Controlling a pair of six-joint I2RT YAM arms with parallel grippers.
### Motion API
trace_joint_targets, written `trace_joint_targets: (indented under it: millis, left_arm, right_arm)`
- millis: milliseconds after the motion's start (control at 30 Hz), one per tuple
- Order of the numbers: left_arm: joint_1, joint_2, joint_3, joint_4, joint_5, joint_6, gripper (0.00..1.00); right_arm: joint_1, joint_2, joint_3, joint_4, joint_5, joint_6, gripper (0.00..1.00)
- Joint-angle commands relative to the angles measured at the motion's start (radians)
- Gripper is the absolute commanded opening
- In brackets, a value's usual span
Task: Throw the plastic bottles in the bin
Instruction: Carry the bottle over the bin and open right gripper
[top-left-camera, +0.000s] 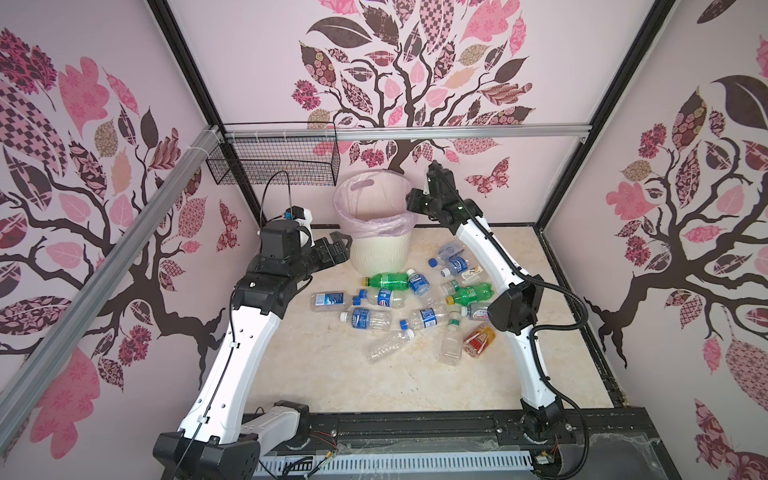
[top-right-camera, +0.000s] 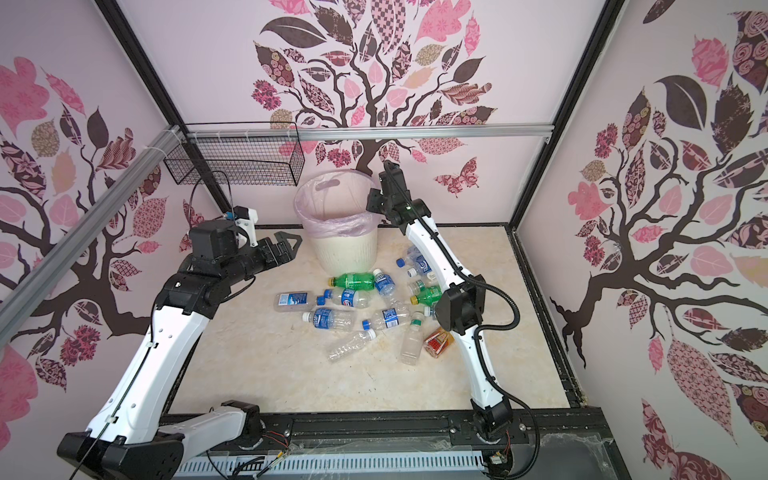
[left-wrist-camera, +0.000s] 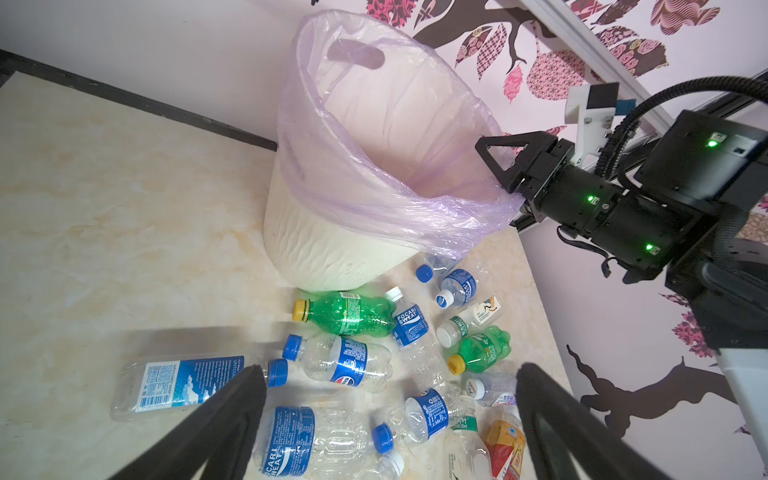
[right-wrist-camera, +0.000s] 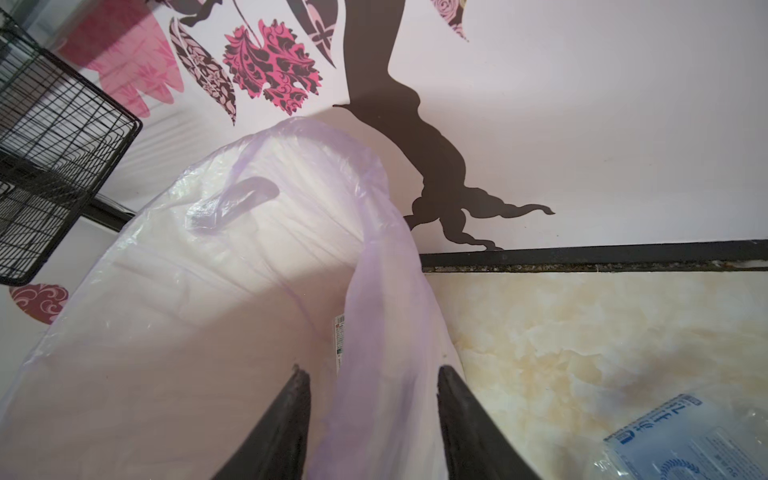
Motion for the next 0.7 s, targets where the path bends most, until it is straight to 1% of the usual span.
trace_joint_targets:
  millis: [0, 133, 233, 333, 400, 500, 567, 667]
  left_arm:
    - [-0.003, -0.004, -0.023, 0.012, -0.014, 0.026, 0.97]
    - [-0.005, -0.007, -0.026, 0.015, -0.015, 0.027, 0.97]
    - [-0.005, -0.011, -0.029, 0.018, -0.016, 0.026, 0.97]
    - [-0.006, -0.017, -0.037, 0.025, -0.018, 0.028, 0.97]
    - [-0.006, -0.017, -0.046, 0.035, -0.021, 0.029, 0.97]
    - [-0.002, 0.004, -0.044, 0.054, -0.071, 0.027, 0.97]
    - [0.015, 0.042, -0.009, 0.038, -0.143, 0.028, 0.97]
    - [0.068, 0.117, 0.064, 0.025, -0.132, 0.024, 0.97]
  right_arm:
    - [0.002, 0.056, 0.039, -0.062, -0.028, -0.002, 0.41]
    - [0.003, 0.066, 0.049, -0.094, -0.017, -0.027, 0.31]
    - [0.003, 0.068, 0.047, -0.124, 0.005, -0.05, 0.22]
    - [0.003, 0.063, 0.049, -0.149, 0.035, -0.073, 0.2]
    - [0.003, 0.057, 0.048, -0.16, 0.056, -0.084, 0.17]
    - [0.003, 0.046, 0.048, -0.17, 0.081, -0.1, 0.17]
    - [0.004, 0.04, 0.049, -0.176, 0.09, -0.108, 0.17]
    - [0.003, 0.036, 0.054, -0.194, 0.119, -0.14, 0.16]
